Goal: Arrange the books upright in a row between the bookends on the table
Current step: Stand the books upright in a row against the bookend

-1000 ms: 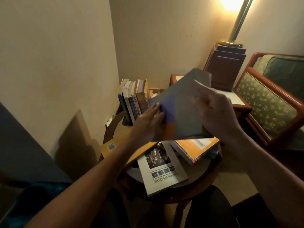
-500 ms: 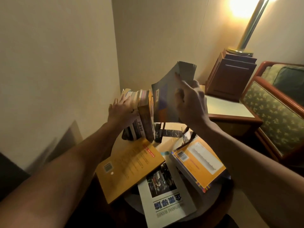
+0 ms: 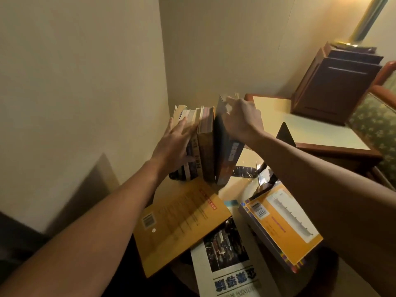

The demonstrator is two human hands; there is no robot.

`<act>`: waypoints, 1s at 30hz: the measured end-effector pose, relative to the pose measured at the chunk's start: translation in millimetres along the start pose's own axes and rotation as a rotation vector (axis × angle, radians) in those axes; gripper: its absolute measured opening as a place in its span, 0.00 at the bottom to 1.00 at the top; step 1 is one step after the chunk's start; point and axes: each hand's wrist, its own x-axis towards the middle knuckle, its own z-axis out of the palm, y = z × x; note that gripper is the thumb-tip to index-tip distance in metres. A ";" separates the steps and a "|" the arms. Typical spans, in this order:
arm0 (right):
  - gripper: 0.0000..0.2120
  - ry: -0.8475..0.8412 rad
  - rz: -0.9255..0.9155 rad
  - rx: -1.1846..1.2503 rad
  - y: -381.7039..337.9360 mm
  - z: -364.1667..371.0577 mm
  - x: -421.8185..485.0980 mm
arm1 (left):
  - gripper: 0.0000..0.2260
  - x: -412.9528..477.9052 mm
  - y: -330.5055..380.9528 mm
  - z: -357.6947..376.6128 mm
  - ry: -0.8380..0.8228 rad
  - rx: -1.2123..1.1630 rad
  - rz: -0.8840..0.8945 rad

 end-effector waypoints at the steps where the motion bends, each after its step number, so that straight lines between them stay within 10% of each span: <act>1: 0.15 -0.003 0.024 0.010 0.1 1.7 4.8 | 0.48 0.2 0.1 0.3 0.024 0.008 0.035; 15: 0.21 -0.325 0.160 0.082 8.8 26.8 24.2 | 0.48 11.2 -1.2 8.8 0.006 0.107 -0.015; 25: 0.15 -0.258 0.223 0.240 1.0 32.6 15.0 | 0.44 13.7 -17.4 -2.8 -0.037 0.110 0.033; 30: 0.28 -0.311 0.251 0.374 0.2 30.1 11.4 | 0.41 17.2 -21.4 0.5 -0.020 0.051 -0.013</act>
